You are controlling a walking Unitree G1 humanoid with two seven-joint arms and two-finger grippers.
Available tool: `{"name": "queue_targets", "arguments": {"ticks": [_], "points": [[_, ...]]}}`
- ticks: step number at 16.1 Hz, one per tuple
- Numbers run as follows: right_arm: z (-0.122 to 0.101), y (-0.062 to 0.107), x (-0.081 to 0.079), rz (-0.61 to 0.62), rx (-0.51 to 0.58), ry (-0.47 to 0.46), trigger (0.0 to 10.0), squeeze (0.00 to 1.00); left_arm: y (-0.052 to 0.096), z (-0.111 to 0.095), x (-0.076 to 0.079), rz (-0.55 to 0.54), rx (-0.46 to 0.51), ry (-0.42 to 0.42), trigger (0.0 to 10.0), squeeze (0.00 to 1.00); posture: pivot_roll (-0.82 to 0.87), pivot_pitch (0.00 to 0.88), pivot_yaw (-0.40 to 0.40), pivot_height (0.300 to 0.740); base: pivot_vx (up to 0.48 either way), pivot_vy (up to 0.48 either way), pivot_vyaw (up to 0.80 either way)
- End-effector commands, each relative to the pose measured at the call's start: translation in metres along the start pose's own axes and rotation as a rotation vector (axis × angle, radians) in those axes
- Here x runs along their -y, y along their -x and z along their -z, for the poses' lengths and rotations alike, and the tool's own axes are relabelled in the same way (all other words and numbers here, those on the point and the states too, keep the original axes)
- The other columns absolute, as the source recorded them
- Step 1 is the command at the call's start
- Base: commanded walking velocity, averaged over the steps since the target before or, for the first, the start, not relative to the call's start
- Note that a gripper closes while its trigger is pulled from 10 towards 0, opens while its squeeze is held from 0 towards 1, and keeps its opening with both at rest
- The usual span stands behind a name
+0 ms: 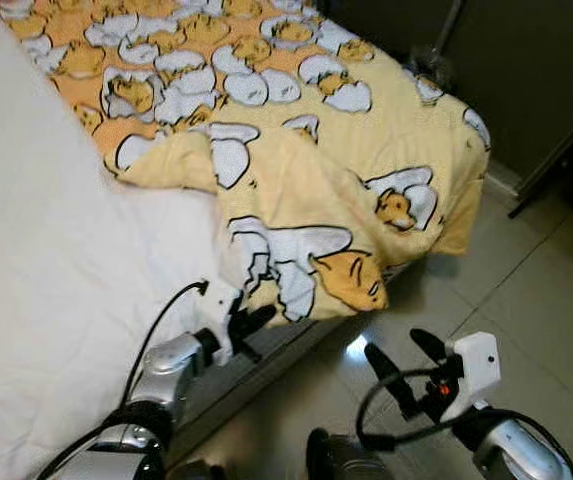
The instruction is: Clean up the room
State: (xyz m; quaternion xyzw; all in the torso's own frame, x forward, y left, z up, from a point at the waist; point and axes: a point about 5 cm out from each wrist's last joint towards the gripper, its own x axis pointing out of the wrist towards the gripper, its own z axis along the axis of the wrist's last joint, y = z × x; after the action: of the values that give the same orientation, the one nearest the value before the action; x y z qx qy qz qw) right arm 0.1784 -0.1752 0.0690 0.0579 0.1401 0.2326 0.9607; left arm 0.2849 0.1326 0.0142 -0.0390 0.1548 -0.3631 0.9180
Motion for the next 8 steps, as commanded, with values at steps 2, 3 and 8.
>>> {"name": "queue_targets", "arguments": {"ticks": [2,3,8], "points": [[-0.008,0.004,-0.003,-0.074,-0.003,0.006,10.0,0.01,0.002,0.01,0.008,0.045,-0.026,-0.014,0.0,0.0,-0.17,0.099,-0.027,0.74,0.0,-0.472,0.0],[-0.008,0.004,-0.002,-0.077,-0.003,0.007,10.0,0.01,0.004,0.012,0.009,0.051,-0.036,-0.017,0.0,0.0,-0.17,0.097,-0.027,0.74,0.0,-0.472,0.0],[-0.015,0.002,0.002,-0.076,0.017,-0.019,10.0,0.0,0.014,0.024,0.009,0.057,-0.064,-0.018,0.0,0.0,-0.16,0.087,-0.026,0.74,0.0,-0.472,0.0]]}}
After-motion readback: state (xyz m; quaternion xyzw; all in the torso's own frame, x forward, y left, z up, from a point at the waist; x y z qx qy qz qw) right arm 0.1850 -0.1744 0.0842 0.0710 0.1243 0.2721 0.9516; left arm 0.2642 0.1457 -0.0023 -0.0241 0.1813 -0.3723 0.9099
